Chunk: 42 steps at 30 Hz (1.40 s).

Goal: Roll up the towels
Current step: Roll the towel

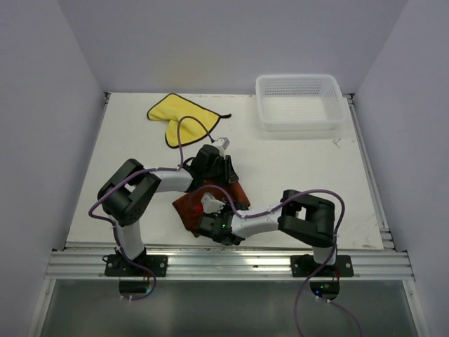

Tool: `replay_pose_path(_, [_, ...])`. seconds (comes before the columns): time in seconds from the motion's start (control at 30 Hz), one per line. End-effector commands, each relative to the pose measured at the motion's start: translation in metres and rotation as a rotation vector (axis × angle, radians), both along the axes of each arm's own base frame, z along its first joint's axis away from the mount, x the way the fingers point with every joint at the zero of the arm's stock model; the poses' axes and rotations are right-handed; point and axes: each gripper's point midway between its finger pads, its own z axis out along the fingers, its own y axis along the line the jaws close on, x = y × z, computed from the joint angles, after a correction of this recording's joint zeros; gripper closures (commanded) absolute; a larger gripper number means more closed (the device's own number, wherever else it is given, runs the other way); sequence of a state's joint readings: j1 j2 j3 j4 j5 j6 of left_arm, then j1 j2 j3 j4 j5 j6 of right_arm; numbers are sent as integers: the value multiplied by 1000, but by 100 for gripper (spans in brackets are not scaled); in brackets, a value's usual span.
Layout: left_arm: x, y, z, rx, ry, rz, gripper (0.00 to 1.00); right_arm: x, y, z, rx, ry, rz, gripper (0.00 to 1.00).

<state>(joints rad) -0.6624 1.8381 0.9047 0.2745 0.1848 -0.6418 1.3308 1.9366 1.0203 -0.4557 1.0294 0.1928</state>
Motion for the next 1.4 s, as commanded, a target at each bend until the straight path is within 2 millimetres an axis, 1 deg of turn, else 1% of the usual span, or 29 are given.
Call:
replay_pose_path(0.0, [9,28,-25,95,-23,69,67,-4,15,24,242,8,-40,69])
replay_pose_path(0.07, [11,27,-17,68,-48,81,67,-8,15,28,289,28,-49,64])
replay_pose_path(0.1, [10,29,-19,69,-47,86,67,-9,14,37,322,29,-51,63])
replay_pose_path(0.17, [11,29,-18,69,-51,84,67,-13,12,40,360,52,-62,61])
replay_pose_path(0.2, [10,28,-18,69,-50,82,67,-15,11,48,390,56,-64,60])
replay_pose_path(0.3, [9,27,-17,64,-49,76,67,-22,6,57,457,88,-84,60])
replay_pose_path(0.33, [9,27,-15,58,-55,75,67,-26,3,67,508,94,-78,60])
replay_pose_path(0.4, [8,26,-12,42,-57,76,67,-28,1,71,581,118,-84,58])
replay_pose_path(0.43, [7,26,-11,41,-57,77,67,-28,1,84,660,127,-85,58])
replay_pose_path(0.47, [7,26,-9,35,-60,77,67,-27,0,85,701,149,-94,57])
replay_pose_path(0.5, [6,27,-8,34,-61,77,67,-23,0,80,774,222,-117,57])
replay_pose_path(0.53, [6,27,-8,34,-61,77,67,-20,-1,80,835,255,-140,57])
replay_pose_path(0.57, [5,26,-6,30,-64,75,67,-16,5,92,939,284,-131,57])
replay_pose_path(0.6, [5,27,-5,30,-64,75,67,-11,0,83,995,354,-164,56])
replay_pose_path(0.67, [4,27,-3,24,-67,77,67,-4,2,88,1095,408,-173,55])
replay_pose_path(0.7, [5,27,-3,20,-67,77,67,11,-4,91,1145,403,-212,54])
replay_pose_path(0.73, [4,27,-2,16,-65,78,67,8,2,91,1187,474,-203,53])
replay_pose_path(0.77, [3,26,-2,13,-64,75,66,13,4,90,1218,494,-211,52])
replay_pose_path(0.8, [4,26,-1,6,-66,78,66,23,-1,88,1250,505,-242,52])
replay_pose_path(0.87, [3,25,-2,2,-63,76,66,24,6,85,1299,585,-243,51])
replay_pose_path(0.9, [2,25,-3,0,-61,75,66,32,6,78,1313,603,-268,50])
replay_pose_path(0.97, [2,24,-4,-2,-54,73,66,33,15,76,1351,665,-259,50])
replay_pose_path(1.0, [1,24,-3,-7,-57,71,66,37,15,68,1350,681,-279,50])
replay_pose_path(1.1, [1,22,-2,-14,-56,70,66,39,20,61,1344,716,-284,49])
replay_pose_path(1.13, [1,22,-1,-18,-54,69,66,39,19,51,1325,727,-302,49])
replay_pose_path(1.37, [0,20,3,-27,-58,61,66,41,15,24,1252,737,-337,49])
